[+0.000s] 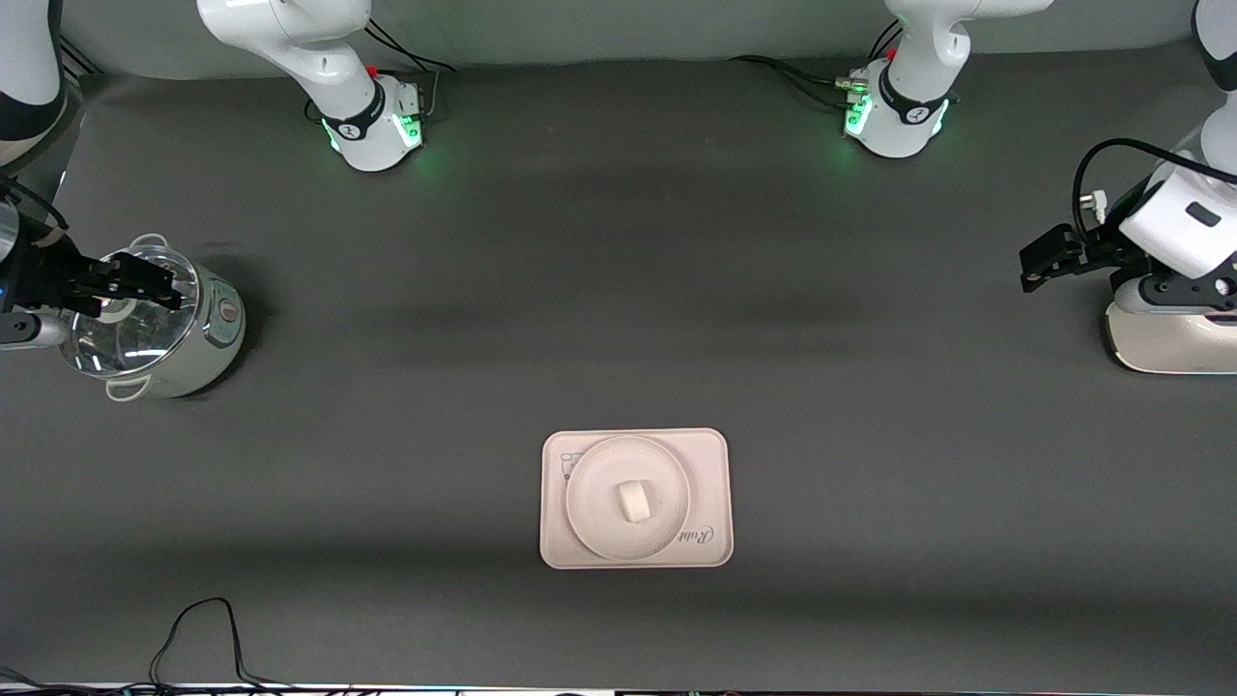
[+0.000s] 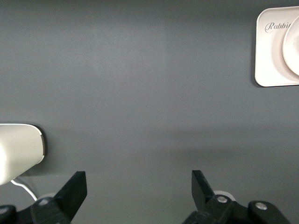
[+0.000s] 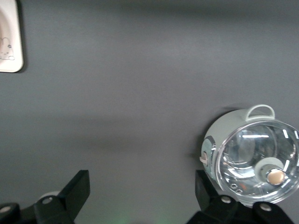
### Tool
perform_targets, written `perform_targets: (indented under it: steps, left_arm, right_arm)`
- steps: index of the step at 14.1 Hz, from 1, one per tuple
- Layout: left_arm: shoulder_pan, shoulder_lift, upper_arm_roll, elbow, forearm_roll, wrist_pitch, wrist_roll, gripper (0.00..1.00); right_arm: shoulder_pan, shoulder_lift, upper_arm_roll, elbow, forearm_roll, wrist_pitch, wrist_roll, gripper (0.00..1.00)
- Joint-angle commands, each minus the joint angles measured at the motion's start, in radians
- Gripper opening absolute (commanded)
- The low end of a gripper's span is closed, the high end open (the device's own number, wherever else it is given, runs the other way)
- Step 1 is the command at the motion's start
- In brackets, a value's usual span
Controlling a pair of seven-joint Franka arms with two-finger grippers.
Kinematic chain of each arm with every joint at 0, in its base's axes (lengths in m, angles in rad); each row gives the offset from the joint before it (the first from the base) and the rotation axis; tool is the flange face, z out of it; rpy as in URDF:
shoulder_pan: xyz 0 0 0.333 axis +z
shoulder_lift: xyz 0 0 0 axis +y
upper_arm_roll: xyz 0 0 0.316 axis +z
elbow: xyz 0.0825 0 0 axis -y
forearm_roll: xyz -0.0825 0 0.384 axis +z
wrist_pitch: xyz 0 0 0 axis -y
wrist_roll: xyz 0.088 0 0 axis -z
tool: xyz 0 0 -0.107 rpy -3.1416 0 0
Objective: Place bun in plate and plate on tray
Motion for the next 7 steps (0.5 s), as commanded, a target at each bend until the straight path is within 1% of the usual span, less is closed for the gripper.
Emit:
perform_targets:
  steps: [1, 7]
  left_arm:
    - [0.002, 0.001, -0.002, 0.012, 0.01, -0.013, 0.015, 1.0]
    - [0.002, 0.003, -0.002, 0.012, 0.01, -0.01, 0.015, 1.0]
  right_arm:
    - [0.014, -0.016, -0.005, 0.004, -0.03, 0.002, -0.012, 1.0]
    - [0.012, -0.007, -0.005, 0.007, -0.028, 0.002, -0.011, 1.0]
